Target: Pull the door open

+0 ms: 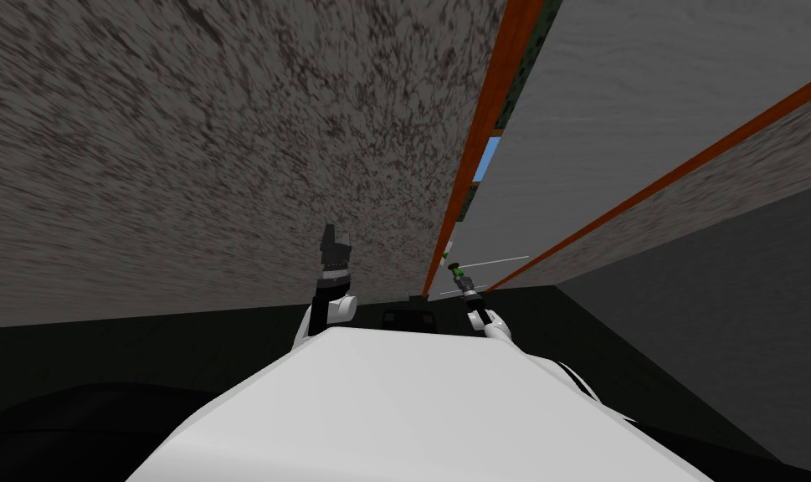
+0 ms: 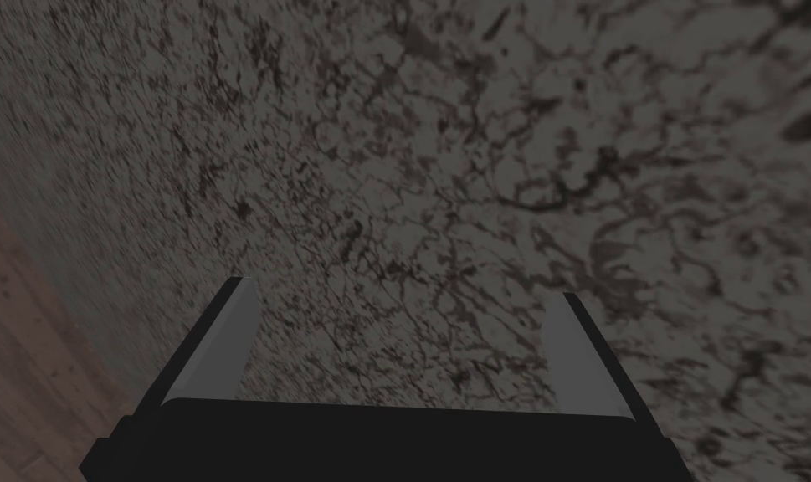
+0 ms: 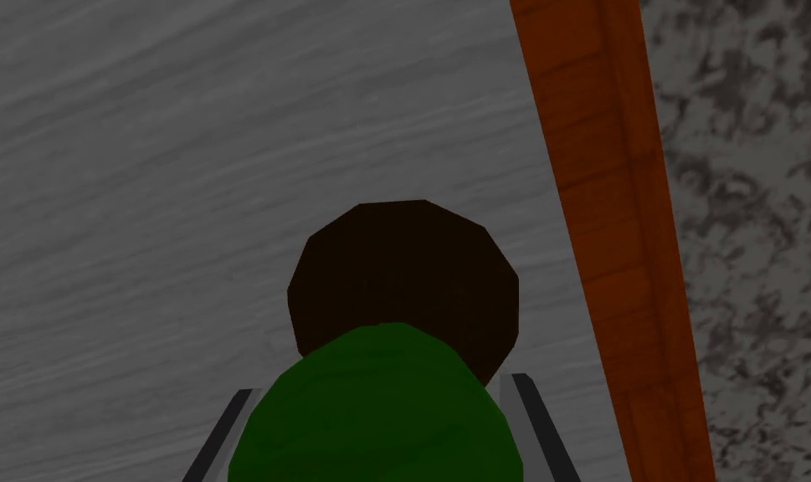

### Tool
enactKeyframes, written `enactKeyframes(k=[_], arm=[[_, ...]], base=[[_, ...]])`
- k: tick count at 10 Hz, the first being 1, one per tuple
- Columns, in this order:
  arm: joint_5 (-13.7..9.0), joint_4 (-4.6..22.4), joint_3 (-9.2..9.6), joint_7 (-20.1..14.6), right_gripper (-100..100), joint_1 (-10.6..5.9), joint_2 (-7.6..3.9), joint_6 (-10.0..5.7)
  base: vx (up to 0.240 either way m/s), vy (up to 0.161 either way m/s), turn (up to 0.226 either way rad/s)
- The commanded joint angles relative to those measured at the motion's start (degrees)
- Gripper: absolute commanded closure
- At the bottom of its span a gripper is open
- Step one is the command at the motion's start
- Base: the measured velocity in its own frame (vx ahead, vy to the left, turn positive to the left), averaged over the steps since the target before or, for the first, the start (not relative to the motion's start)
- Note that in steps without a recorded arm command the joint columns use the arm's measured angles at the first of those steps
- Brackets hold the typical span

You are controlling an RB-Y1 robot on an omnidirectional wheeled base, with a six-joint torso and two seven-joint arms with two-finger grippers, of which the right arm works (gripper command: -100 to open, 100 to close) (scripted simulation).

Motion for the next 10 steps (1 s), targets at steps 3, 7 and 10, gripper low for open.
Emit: enactKeyframes(k=[3,7,10], arm=[[0.23,1.19,0.56,-4.77,100,-0.31,0.83,-0.48],[0.23,1.19,0.56,-4.77,100,-0.31,0.83,-0.48],[0.23,1.32,0.64,-9.10,100,-0.46,0.88,-0.49]], base=[[-0.032,-0.015,0.004],[-0.004,-0.001,0.003],[-0.030,-0.002,0.007]])
